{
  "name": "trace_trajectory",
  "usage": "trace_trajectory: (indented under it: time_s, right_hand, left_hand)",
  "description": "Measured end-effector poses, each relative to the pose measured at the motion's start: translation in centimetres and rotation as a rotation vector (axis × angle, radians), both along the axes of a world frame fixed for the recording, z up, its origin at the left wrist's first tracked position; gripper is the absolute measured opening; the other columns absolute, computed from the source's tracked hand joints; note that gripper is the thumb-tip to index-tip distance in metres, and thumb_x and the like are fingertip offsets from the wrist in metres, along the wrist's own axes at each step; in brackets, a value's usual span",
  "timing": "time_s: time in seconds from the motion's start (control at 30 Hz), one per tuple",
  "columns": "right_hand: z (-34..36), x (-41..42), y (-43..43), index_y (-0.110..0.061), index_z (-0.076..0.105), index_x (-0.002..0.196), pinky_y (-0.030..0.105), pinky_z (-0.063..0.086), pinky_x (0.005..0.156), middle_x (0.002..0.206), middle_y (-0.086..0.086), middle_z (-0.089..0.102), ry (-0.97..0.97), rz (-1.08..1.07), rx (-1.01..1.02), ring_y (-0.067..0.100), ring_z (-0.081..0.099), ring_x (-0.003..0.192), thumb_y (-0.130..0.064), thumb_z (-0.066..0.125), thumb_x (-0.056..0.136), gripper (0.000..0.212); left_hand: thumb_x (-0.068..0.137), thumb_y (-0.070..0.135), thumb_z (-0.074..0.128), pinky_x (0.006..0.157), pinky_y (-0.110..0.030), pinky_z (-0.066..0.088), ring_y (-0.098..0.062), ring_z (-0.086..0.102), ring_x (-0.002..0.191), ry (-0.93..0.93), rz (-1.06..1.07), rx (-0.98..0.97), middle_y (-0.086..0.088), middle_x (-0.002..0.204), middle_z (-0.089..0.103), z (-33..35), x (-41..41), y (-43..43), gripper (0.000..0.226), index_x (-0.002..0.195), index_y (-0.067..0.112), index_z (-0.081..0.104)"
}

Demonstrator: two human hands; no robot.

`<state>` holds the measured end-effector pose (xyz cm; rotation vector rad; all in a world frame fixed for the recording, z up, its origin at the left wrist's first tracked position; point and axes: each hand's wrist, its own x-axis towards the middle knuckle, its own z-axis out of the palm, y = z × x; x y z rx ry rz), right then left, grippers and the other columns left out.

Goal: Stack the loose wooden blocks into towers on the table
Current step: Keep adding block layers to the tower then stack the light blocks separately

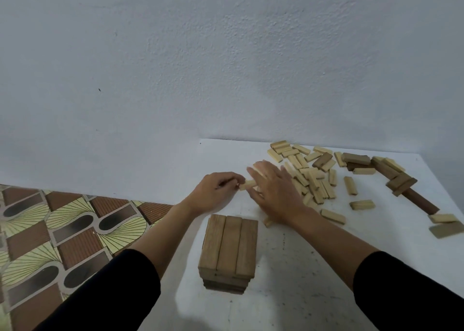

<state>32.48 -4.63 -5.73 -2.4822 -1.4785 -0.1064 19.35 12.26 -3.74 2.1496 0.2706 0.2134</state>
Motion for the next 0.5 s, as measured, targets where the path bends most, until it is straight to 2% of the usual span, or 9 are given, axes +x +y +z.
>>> trace_trajectory:
  time_s: [0.07,0.13,0.2,0.3,0.37,0.43,0.5]
  right_hand:
    - [-0.1,-0.5,-0.1,-0.029,0.026,0.157,0.056,0.009,0.121,0.165,0.000,0.023,0.031,0.085,-0.125,0.019,0.011,0.154,-0.056,0.006,0.095,0.070]
    - [-0.3,-1.2,-0.5,-0.033,0.020,0.158,0.056,0.004,0.121,0.166,-0.002,0.019,0.038,0.112,-0.193,0.018,0.007,0.155,-0.057,-0.004,0.093,0.074]
    - [-0.4,-1.5,-0.9,-0.030,0.031,0.156,0.054,0.003,0.122,0.164,0.000,0.027,0.053,0.097,-0.146,0.019,0.013,0.154,-0.053,0.004,0.099,0.066]
    - [-0.6,-1.7,-1.7,-0.022,0.049,0.146,0.054,0.007,0.121,0.157,0.004,0.042,0.044,0.094,-0.076,0.022,0.025,0.151,-0.041,0.029,0.105,0.050]
    - [-0.6,-1.8,-2.4,-0.020,0.055,0.142,0.055,0.008,0.121,0.155,0.004,0.045,0.046,0.089,-0.067,0.021,0.026,0.150,-0.040,0.032,0.102,0.050]
    - [-0.3,-2.0,-3.2,-0.021,0.055,0.142,0.056,0.004,0.122,0.157,0.003,0.041,0.078,0.092,-0.078,0.018,0.021,0.152,-0.042,0.030,0.101,0.052]
    - [0.4,-2.5,-4.0,-0.019,0.054,0.143,0.054,0.002,0.124,0.158,0.002,0.039,0.113,0.103,-0.042,0.017,0.018,0.153,-0.045,0.028,0.101,0.055]
  left_hand:
    - [0.106,0.010,0.042,0.097,-0.038,0.052,-0.020,0.071,0.101,0.007,-0.003,-0.096,-0.001,0.106,0.076,0.2,-0.5,0.4,0.028,0.117,0.013,0.068]
    - [0.106,0.006,0.041,0.096,-0.042,0.053,-0.025,0.072,0.099,0.007,0.049,-0.151,-0.005,0.103,0.076,0.2,-1.3,0.6,0.026,0.112,0.010,0.066]
    - [0.106,0.002,0.043,0.091,-0.038,0.054,-0.027,0.072,0.096,-0.015,0.098,-0.193,-0.008,0.102,0.075,0.2,-2.1,0.6,0.023,0.105,0.006,0.066]
    - [0.104,-0.002,0.043,0.087,-0.035,0.055,-0.031,0.070,0.096,-0.021,0.129,-0.218,-0.013,0.104,0.070,0.1,-4.1,0.7,0.024,0.103,0.005,0.066]
    - [0.101,-0.006,0.044,0.090,-0.039,0.054,-0.027,0.069,0.097,-0.001,0.104,-0.189,-0.009,0.103,0.071,0.0,-5.6,0.6,0.030,0.104,0.012,0.068]
    - [0.098,-0.005,0.049,0.093,-0.040,0.054,-0.019,0.069,0.098,0.033,0.076,-0.090,0.002,0.102,0.073,0.0,-7.1,0.3,0.033,0.107,0.019,0.069]
    - [0.097,-0.003,0.052,0.093,-0.042,0.054,-0.016,0.067,0.101,0.066,0.052,-0.006,0.006,0.103,0.072,-0.1,-8.5,0.2,0.036,0.110,0.026,0.069]
